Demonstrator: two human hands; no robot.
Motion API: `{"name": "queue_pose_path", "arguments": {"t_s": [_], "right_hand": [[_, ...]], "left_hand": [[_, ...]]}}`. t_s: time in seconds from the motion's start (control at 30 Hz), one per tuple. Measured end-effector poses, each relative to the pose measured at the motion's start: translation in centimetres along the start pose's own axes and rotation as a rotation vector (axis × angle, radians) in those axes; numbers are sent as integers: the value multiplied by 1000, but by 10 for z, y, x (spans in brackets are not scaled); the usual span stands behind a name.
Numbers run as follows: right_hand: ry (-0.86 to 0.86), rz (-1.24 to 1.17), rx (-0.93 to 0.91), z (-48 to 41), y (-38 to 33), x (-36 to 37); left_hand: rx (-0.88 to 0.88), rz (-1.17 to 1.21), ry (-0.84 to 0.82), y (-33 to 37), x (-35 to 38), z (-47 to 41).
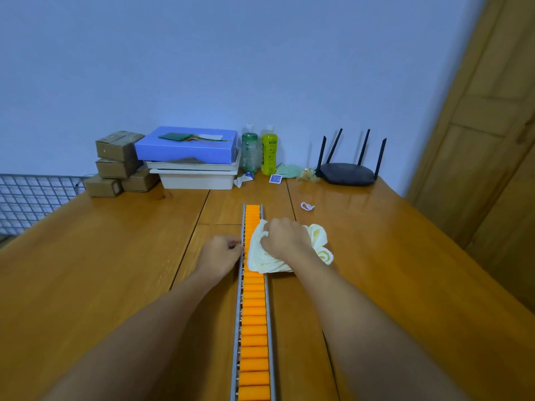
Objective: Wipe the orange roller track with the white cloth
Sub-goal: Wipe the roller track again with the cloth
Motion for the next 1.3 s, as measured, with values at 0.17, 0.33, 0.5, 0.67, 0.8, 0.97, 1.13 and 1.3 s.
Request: {"name": "queue_pose_path", "arguments": {"t_s": [0.17, 0.33, 0.5, 0.67, 0.8, 0.97, 1.13, 1.3], "right_hand": [[-3, 27, -15, 23, -1, -3], [-5, 2, -21, 42, 1, -4], [10, 35, -46, 65, -2, -8], [21, 45, -54, 87, -1, -11], [22, 44, -71, 107, -1, -13], [33, 31, -64, 131, 1, -16], [35, 31, -64, 151, 0, -19], [46, 44, -73, 176, 2, -22]], "left_hand": [[0, -4, -1, 9, -5, 22], [-28, 30, -24, 11, -10, 44], [-29, 19, -32, 15, -15, 65], [-15, 6, -32, 26, -18, 87], [-10, 13, -46, 29, -20, 104], [-17, 7, -54, 34, -22, 125], [-17, 15, -54, 41, -24, 142], [-9, 18, -52, 50, -25, 162]]}}
Point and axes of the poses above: each hand's wrist, its own z-axis away from the middle knuckle, its own x-axis out of the palm, y = z × x, the point moved 9 cm from there along -z, towards the middle knuckle, and after that the axes turned 9 degrees about x, right-handed, at the moved point
